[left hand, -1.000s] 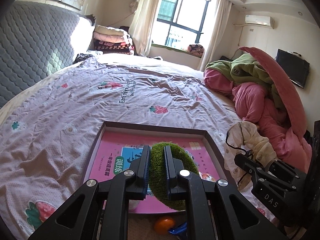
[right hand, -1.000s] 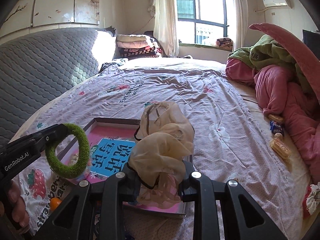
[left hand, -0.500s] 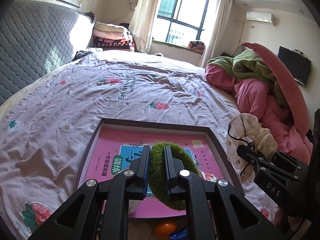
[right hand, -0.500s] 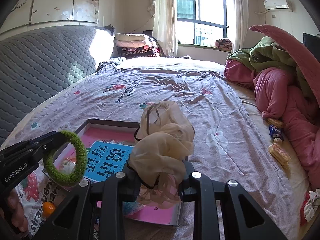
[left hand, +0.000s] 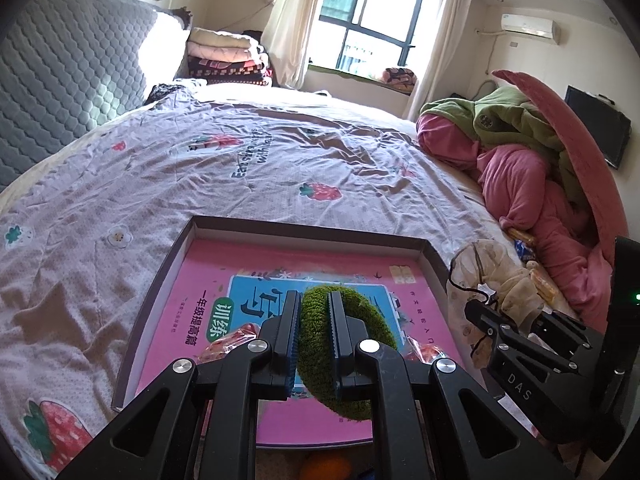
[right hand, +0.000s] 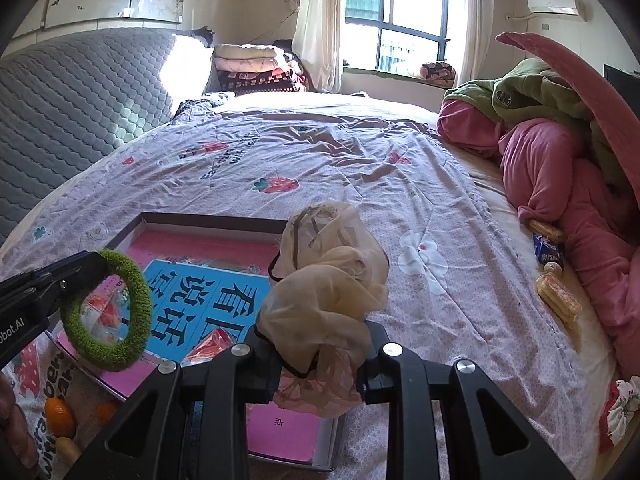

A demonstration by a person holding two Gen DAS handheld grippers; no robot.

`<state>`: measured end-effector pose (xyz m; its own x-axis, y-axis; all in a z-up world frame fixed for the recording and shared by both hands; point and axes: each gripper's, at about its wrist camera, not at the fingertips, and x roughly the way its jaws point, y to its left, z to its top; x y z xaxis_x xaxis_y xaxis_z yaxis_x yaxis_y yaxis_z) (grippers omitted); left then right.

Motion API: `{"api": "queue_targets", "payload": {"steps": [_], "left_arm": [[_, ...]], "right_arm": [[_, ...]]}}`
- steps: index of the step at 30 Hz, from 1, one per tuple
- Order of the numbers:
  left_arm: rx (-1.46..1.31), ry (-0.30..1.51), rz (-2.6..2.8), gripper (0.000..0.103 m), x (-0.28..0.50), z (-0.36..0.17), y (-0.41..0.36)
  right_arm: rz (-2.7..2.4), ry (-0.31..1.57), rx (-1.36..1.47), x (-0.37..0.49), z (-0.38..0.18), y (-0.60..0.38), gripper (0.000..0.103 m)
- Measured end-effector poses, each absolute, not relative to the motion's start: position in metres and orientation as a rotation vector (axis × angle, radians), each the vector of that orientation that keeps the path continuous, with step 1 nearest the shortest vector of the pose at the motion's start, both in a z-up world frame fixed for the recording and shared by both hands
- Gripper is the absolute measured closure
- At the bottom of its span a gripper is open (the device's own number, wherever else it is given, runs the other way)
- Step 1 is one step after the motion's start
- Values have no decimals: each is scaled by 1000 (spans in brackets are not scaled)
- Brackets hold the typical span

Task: Organize objects
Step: 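Lift the green ring with the left tool toward the tray while the right tool carries the mesh bag, then lower the green ring into the tray with the left tool while the right tool releases the mesh bag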

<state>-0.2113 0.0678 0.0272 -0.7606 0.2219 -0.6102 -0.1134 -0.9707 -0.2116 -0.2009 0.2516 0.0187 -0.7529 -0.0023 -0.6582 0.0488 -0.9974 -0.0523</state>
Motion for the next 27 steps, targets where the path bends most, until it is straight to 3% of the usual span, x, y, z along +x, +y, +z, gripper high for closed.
{"api": "queue_targets", "payload": {"steps": [27], "left_arm": [[-1122,-173,2752,90,-220,0,82]], "right_arm": [[-2875,186,1183,-207,-9,243,72]]}}
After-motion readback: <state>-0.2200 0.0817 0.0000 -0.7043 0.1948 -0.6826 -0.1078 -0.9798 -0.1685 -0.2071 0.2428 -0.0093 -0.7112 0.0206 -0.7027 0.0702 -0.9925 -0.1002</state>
